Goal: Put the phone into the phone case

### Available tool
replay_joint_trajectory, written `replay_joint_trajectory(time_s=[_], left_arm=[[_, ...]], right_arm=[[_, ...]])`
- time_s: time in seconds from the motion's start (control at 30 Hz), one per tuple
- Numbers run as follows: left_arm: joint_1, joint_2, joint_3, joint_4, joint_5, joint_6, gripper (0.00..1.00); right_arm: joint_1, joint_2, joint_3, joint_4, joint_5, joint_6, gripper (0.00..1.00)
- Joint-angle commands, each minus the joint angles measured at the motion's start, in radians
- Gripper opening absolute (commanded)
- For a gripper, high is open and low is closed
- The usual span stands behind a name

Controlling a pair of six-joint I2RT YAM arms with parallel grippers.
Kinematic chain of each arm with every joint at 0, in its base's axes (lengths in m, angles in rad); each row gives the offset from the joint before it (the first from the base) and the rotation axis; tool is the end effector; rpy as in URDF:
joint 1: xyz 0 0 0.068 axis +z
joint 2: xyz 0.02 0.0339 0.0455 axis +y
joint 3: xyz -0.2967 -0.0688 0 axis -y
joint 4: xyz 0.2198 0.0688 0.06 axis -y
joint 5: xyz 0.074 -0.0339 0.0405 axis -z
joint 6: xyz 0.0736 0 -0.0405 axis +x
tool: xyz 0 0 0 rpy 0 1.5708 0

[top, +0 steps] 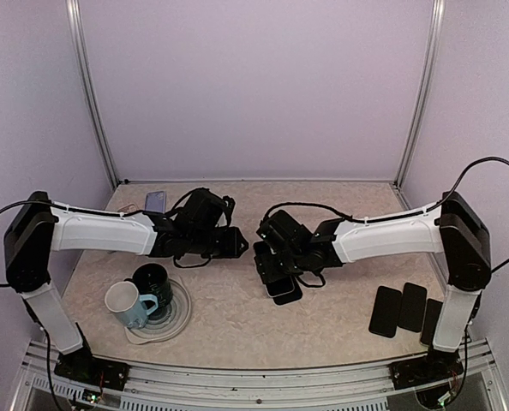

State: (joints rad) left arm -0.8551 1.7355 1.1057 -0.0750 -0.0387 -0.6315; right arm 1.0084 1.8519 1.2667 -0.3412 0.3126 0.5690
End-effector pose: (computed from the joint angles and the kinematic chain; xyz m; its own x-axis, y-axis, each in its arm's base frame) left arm 0.2607 -0.2955 0.2296 -0.7769 -0.0056 -0.6296 0.3421 0.8358 -0.4295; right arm 0.2352 0.3307 0.2120 -0.7398 -0.2122 -0.6385 -0.3655 0.9235 0.1165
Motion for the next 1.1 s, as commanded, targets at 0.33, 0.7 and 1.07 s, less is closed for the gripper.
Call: replay_joint_trajectory(time_s=[0.33,0.7,1.07], left_arm=[[0.015,-0.017,-0.021,-0.006,-0.071,-0.012,0.27],[0.014,-0.017,-0.020,-0.022,-0.084,-0.007,0.27],[0.014,-0.013,-0.011,-0.029,-0.087,0.001,0.27]], right_arm=[[-0.007,0.008,-0.079,0.106,0.089,-0.094,0.47],[-0.007,0.047,-0.057,0.047,0.027,-0.039,0.46],[-0.008,0.063,-0.042,-0.034,0.039,-0.008,0.47]])
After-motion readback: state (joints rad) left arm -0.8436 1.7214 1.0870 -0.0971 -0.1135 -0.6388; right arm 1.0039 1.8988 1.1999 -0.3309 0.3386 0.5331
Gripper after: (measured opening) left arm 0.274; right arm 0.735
